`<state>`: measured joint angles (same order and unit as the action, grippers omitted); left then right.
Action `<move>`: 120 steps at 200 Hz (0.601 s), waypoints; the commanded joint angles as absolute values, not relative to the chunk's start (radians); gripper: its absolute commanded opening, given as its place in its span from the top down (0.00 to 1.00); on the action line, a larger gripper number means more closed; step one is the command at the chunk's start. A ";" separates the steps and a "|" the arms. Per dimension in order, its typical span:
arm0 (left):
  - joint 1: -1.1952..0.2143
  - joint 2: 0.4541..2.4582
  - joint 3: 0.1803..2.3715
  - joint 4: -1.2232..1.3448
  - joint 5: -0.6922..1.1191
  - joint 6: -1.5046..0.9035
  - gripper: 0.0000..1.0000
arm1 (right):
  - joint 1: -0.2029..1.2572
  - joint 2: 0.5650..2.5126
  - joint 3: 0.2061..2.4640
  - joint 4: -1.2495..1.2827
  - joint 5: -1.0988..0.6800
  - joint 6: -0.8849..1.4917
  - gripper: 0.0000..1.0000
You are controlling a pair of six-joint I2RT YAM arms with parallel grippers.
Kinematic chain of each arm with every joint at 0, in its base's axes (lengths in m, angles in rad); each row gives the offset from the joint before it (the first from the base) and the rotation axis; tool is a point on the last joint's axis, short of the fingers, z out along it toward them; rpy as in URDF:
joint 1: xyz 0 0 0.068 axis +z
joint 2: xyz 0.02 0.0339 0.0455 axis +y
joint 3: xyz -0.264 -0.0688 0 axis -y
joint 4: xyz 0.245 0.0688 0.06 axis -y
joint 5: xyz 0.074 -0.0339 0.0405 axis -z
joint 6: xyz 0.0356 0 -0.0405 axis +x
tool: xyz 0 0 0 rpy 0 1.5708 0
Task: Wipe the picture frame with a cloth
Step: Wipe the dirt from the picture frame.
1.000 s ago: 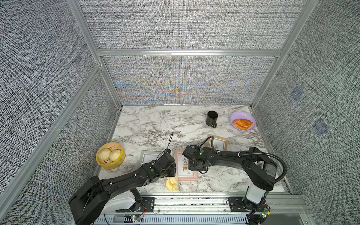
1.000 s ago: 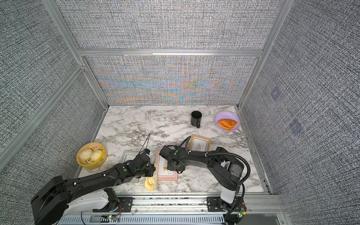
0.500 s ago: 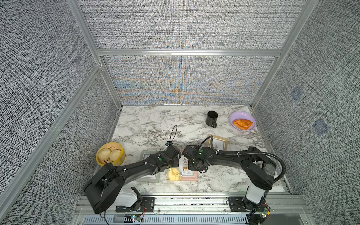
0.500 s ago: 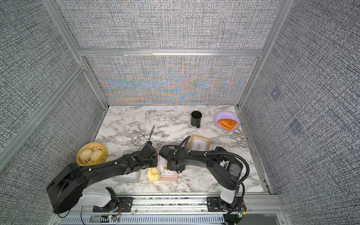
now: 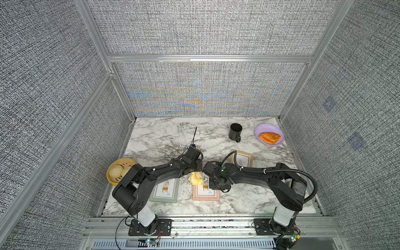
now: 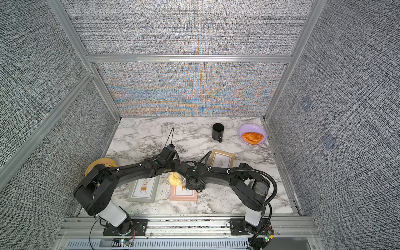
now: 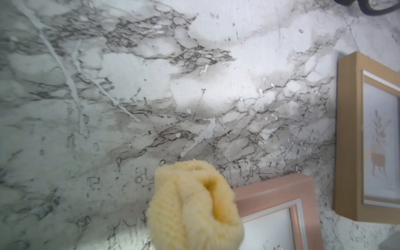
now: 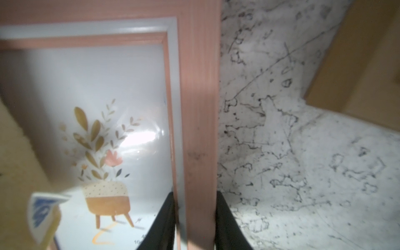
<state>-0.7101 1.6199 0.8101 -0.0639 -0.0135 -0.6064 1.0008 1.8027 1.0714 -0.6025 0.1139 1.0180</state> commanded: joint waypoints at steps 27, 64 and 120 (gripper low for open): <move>-0.774 1.446 0.604 -0.116 0.064 -0.687 1.00 | 1.000 1.844 1.046 -0.693 0.105 1.041 0.71; -0.871 1.246 0.488 -0.250 0.029 -0.796 1.00 | 1.001 1.855 1.047 -0.689 0.097 1.036 0.71; -0.907 1.151 0.381 -0.192 -0.049 -0.872 1.00 | 1.002 1.884 1.073 -0.689 0.088 1.024 0.72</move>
<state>-0.9073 1.1362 0.3908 -0.1062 0.0219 -0.8368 1.0016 1.8236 1.0893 -0.6212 0.1131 1.0206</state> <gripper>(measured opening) 0.081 0.286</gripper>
